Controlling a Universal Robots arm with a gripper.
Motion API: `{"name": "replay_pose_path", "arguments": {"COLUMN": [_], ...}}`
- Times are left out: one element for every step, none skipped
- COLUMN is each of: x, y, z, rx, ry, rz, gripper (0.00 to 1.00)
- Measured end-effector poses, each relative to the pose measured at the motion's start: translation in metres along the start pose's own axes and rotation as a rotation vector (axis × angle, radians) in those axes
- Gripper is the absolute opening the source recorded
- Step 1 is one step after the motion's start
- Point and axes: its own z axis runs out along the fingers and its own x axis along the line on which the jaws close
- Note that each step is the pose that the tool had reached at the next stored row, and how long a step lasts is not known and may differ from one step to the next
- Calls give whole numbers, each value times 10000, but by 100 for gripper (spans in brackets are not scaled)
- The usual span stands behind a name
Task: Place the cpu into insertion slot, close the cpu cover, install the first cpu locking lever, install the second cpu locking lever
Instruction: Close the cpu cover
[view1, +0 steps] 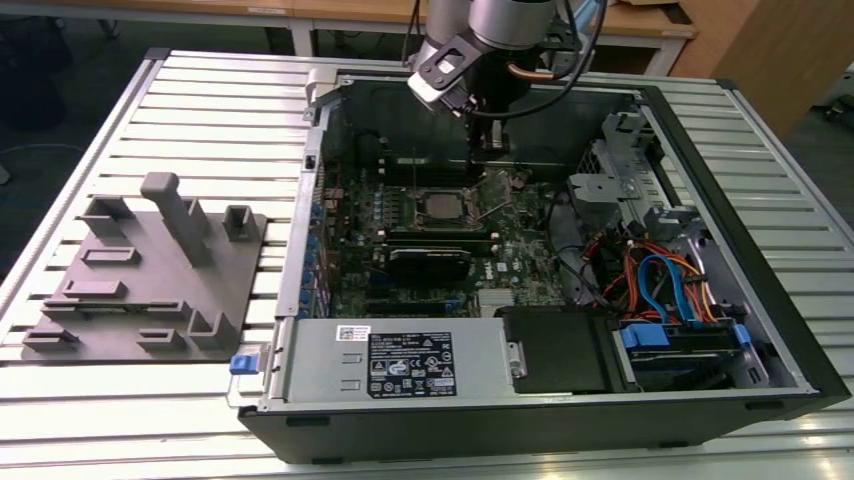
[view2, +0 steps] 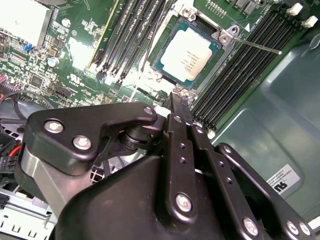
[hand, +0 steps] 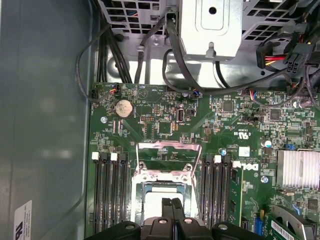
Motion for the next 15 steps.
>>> {"name": "replay_pose_path", "arguments": {"x": [0, 0, 0, 0, 0, 0, 0, 0, 0, -1, -1, -1, -1, -1, -1], "y": [2, 3, 4, 4, 5, 6, 6, 19, 24, 24, 24, 26, 29, 32, 37], "z": [0, 0, 0, 0, 0, 0, 0, 0, 0, 0, 0, 0, 0, 0, 0], "rx": [0, 0, 0, 0, 0, 0, 0, 0, -1, 0, -1, -1, -1, -1, -1], "ry": [0, 0, 0, 0, 0, 0, 0, 0, 22, 22, 22, 22, 22, 22, 22], "rz": [0, 0, 0, 0, 0, 0, 0, 0, 0, 0, 0, -2, -2, -1, -1], "gripper": [10, 10, 10, 10, 10, 10, 10, 10, 10, 10, 10, 10, 10, 10, 10]}}
